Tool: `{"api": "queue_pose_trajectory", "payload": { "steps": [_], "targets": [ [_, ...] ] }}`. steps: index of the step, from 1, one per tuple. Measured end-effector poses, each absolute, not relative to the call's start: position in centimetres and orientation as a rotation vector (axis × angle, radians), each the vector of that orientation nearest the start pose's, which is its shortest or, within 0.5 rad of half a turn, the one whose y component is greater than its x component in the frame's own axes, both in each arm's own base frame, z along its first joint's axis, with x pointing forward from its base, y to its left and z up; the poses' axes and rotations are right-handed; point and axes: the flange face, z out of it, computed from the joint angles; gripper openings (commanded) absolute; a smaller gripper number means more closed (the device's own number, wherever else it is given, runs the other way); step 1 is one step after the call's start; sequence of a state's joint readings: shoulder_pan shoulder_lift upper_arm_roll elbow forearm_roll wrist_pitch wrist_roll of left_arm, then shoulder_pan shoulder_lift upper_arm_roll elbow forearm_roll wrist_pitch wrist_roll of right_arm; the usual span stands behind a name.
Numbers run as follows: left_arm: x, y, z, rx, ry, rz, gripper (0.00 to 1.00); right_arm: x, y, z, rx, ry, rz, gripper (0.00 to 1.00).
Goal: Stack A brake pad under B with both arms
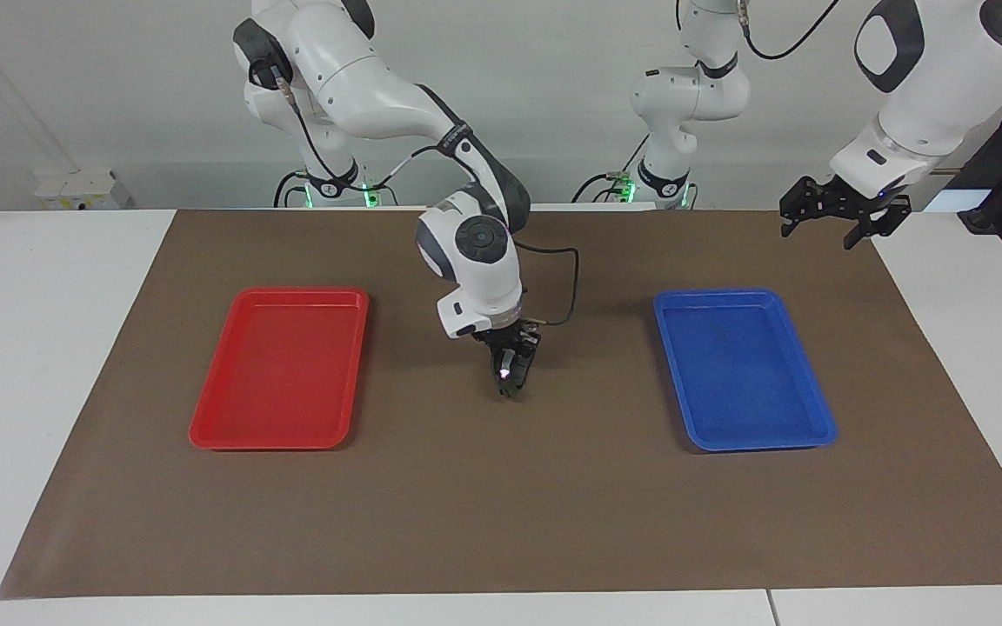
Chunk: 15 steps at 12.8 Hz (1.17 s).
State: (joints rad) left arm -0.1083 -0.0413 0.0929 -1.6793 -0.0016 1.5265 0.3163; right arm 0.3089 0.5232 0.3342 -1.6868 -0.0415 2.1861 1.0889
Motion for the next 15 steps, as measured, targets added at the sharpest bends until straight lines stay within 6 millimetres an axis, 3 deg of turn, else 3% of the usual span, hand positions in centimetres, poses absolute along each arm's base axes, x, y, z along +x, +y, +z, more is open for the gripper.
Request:
{"api": "queue_pose_trajectory", "payload": {
  "steps": [7,15],
  "targets": [
    [55.3,-0.9,57.6,-3.112,0.505,0.174,1.00,54.5,38.3,29.8,-2.979,0.763,0.150,0.00],
    [55.4,-0.9,57.1,-3.121,0.430,0.176,1.00,54.2,39.1,29.9,-2.974,0.828,0.095,0.02]
  ]
}}
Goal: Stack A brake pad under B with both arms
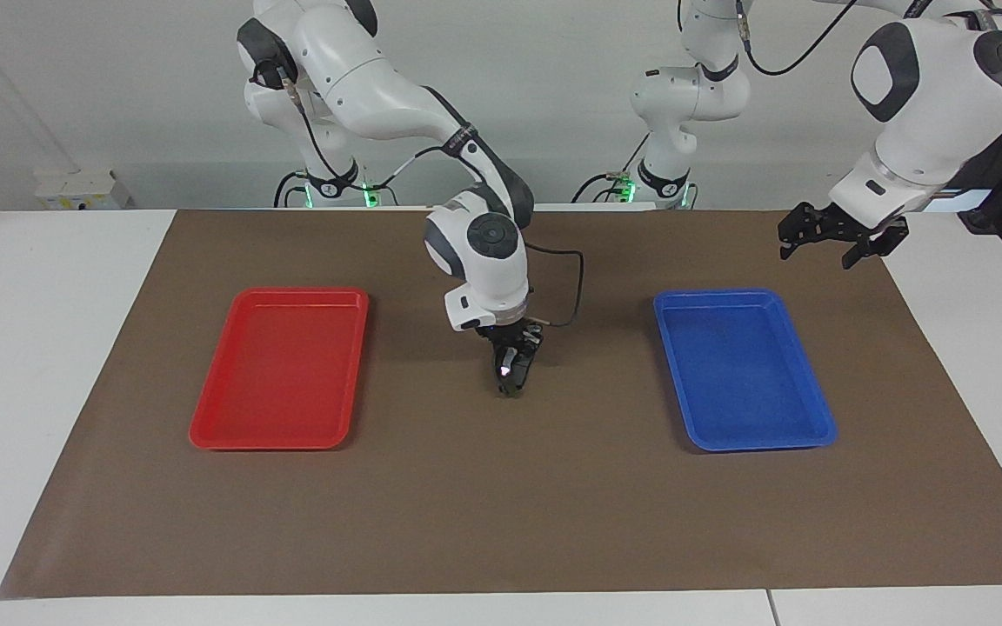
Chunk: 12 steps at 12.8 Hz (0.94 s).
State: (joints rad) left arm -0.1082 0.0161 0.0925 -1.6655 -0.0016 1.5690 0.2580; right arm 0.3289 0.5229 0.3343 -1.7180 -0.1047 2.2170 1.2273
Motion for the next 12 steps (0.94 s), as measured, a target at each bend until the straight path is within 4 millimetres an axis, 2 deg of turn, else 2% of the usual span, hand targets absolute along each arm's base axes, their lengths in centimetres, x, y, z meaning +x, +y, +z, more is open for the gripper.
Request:
{"api": "queue_pose_trajectory", "payload": {
  "steps": [1,2,3,4,6,10,12],
  "targets": [
    [55.4,-0.9,57.1,-3.121,0.430,0.175,1.00,54.1,39.2,29.9,-2.979,0.826,0.085,0.10],
    [55.4,-0.9,57.1,-3.121,0.430,0.173,1.00,54.0,39.3,29.9,-2.980,0.824,0.081,0.28],
    [55.4,-0.9,57.2,-3.121,0.430,0.171,1.00,54.1,39.3,29.9,-2.979,0.824,0.078,0.60],
    [55.4,-0.9,57.2,-3.121,0.430,0.169,1.00,54.1,39.3,30.0,-2.978,0.824,0.076,0.79],
    [55.4,-0.9,57.2,-3.121,0.430,0.168,1.00,54.3,39.3,30.2,-2.974,0.824,0.069,0.99],
    [55.4,-0.9,57.2,-3.121,0.430,0.167,1.00,54.8,39.4,31.2,-2.963,0.822,0.047,0.99],
    [55.4,-0.9,57.2,-3.121,0.429,0.162,1.00,55.6,38.5,32.7,-2.996,0.805,-0.024,0.99]
  ]
}}
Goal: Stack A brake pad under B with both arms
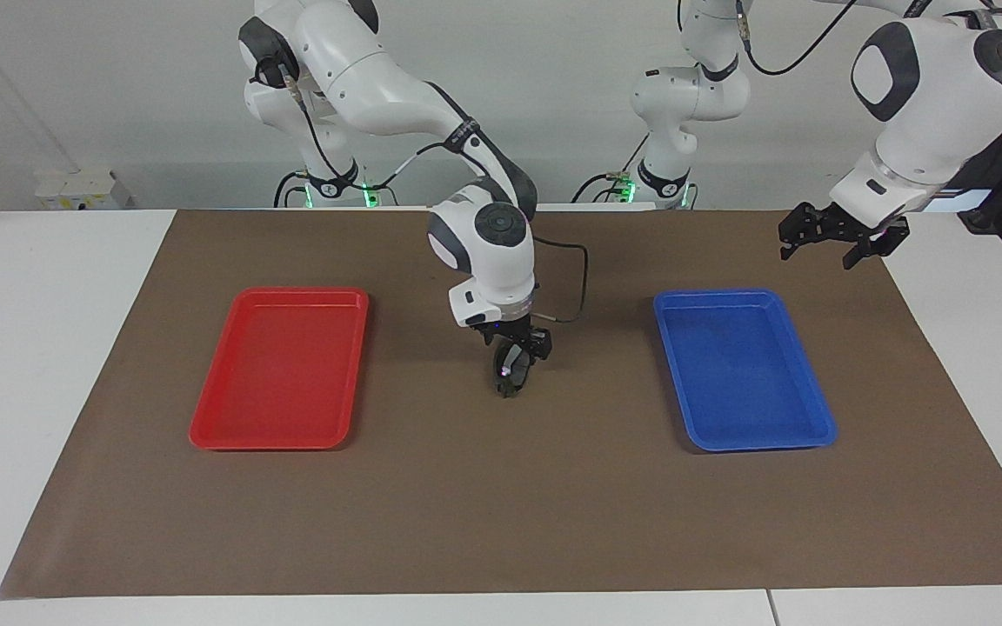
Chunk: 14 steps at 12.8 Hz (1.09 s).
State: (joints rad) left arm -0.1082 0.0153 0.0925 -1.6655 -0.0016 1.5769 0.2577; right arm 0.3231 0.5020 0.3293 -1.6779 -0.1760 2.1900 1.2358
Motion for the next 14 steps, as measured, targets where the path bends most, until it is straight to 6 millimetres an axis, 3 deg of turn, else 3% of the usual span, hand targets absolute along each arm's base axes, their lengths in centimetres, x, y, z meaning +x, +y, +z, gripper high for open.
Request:
{"api": "queue_pose_trajectory", "payload": {
  "steps": [2,4,6,10,14],
  "targets": [
    [55.6,-0.9,57.2,-3.120,0.427,0.137,1.00,57.4,34.7,36.5,-3.050,0.748,-0.127,0.99],
    [55.7,-0.9,57.2,-3.120,0.426,0.131,1.00,59.4,28.3,42.0,-3.123,0.574,-0.184,0.99],
    [55.7,-0.9,57.2,-3.120,0.426,0.124,1.00,60.1,21.7,47.2,-3.198,0.405,-0.208,0.99],
    [55.9,-0.9,57.4,-3.119,0.425,0.101,1.00,59.1,12.2,53.9,-3.247,0.284,-0.180,0.99],
    [56.0,-0.9,57.4,-3.119,0.425,0.088,1.00,55.7,6.6,59.8,-3.217,0.313,-0.107,0.99]
  ]
}}
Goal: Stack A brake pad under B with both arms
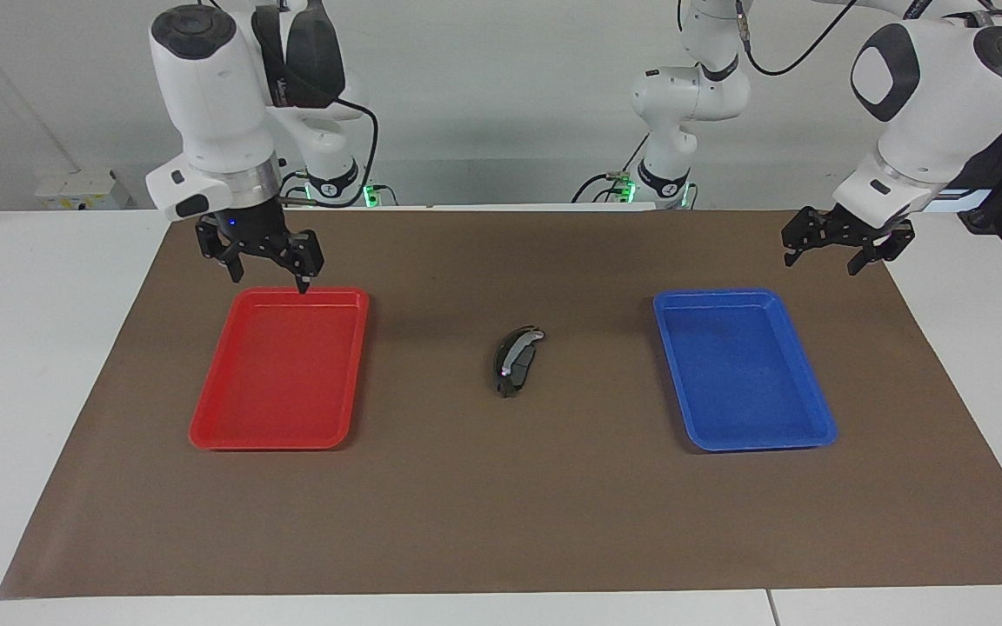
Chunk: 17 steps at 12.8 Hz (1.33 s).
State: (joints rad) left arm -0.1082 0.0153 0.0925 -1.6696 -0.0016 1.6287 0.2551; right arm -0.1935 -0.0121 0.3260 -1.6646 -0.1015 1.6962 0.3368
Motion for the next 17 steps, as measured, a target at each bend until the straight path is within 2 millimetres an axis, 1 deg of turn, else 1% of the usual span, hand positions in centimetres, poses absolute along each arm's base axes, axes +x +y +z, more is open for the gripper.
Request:
{"api": "queue_pose_trajectory", "payload": {
  "steps": [2,3,4,6,7,8,11,12,17],
  "targets": [
    [56.0,-0.9,57.4,-3.119,0.425,0.087,1.00,54.2,3.7,61.8,-3.200,0.330,-0.049,0.99],
    [56.0,-0.9,57.4,-3.119,0.425,0.087,1.00,53.7,2.2,62.3,-3.194,0.340,-0.010,0.99],
    [56.0,-0.9,57.4,-3.119,0.425,0.087,1.00,53.3,0.7,62.7,-3.187,0.357,0.018,0.99],
    [56.0,-0.9,57.4,-3.119,0.425,0.087,1.00,52.8,-2.9,63.3,-3.171,0.380,0.056,0.99],
    [56.0,-0.9,57.4,-3.119,0.425,0.087,1.00,52.5,-4.1,63.5,-3.163,0.382,0.070,0.99],
    [56.0,-0.9,57.4,-3.118,0.425,0.087,1.00,52.5,-4.4,63.6,-3.159,0.382,0.077,0.99],
    [56.0,-0.9,57.4,-3.118,0.425,0.087,1.00,52.6,-2.6,63.2,-3.159,0.359,0.080,0.99],
    [56.0,-0.9,57.4,-3.118,0.425,0.087,1.00,52.6,-2.4,63.2,-3.145,0.363,0.084,0.99],
    [56.0,-0.9,57.4,-3.118,0.425,0.087,1.00,52.6,-2.4,63.2,-3.123,0.368,0.093,0.99]
  ]
}}
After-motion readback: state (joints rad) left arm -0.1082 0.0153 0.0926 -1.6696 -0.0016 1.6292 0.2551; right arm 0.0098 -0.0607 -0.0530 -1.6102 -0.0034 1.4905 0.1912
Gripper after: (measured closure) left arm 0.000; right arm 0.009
